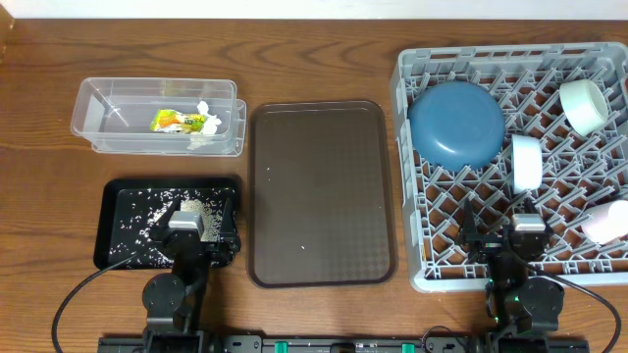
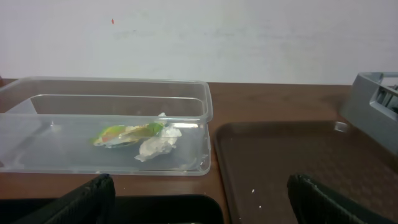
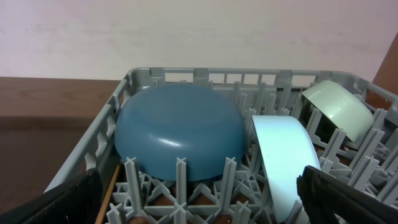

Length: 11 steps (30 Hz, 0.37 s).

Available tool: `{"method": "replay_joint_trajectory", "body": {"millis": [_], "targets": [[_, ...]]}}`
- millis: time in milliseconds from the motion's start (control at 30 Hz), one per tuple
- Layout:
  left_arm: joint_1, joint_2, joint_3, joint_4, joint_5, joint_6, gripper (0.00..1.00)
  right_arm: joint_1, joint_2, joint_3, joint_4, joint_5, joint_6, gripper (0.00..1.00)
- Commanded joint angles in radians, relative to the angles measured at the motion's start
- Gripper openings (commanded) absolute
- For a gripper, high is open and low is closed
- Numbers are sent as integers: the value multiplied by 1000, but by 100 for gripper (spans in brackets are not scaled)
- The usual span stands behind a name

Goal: Sort waste into correct bins and load items into the dishwasher rack

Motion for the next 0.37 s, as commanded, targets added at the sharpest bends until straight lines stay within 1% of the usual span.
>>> {"method": "replay_joint_trajectory", "body": {"millis": [0, 333], "targets": [[-1, -6, -10, -43, 12, 18, 91, 11, -7, -1, -5, 10, 13, 99], [-1, -6, -10, -43, 12, 18, 91, 11, -7, -1, -5, 10, 13, 99]]}}
